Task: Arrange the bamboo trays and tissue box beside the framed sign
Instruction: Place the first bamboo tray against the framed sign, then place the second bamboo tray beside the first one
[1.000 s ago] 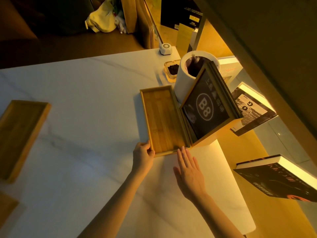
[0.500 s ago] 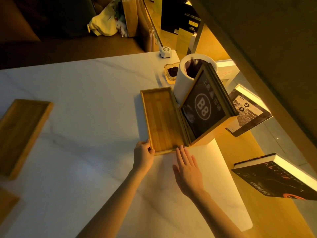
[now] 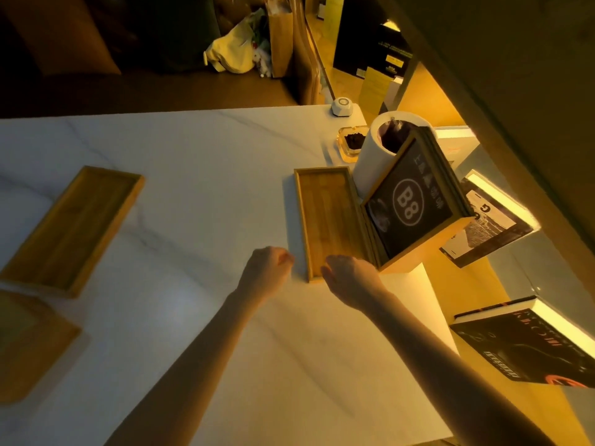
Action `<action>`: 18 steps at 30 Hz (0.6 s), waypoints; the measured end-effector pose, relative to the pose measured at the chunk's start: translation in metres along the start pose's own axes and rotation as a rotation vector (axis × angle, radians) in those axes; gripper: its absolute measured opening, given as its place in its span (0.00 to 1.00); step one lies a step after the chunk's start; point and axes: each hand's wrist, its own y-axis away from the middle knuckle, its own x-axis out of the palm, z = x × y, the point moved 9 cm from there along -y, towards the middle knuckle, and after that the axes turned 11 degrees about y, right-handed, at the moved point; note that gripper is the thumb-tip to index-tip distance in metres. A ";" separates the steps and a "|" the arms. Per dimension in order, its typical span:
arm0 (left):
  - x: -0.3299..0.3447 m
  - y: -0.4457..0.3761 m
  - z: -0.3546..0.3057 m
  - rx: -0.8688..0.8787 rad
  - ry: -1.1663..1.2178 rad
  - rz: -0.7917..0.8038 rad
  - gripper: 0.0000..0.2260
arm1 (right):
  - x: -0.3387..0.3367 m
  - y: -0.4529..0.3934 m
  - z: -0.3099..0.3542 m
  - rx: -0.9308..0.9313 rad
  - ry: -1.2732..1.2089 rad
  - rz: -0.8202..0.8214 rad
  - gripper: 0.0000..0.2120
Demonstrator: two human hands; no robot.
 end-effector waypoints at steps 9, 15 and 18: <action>-0.160 0.047 0.010 0.121 -0.194 -0.327 0.16 | -0.062 -0.043 0.126 -0.156 0.016 -0.161 0.13; -0.259 0.077 0.059 0.226 -0.362 -0.492 0.13 | -0.082 -0.064 0.219 -0.162 -0.215 -0.323 0.14; -0.295 0.079 0.098 0.236 -0.516 -0.433 0.23 | -0.071 -0.074 0.266 -0.152 -0.266 -0.320 0.16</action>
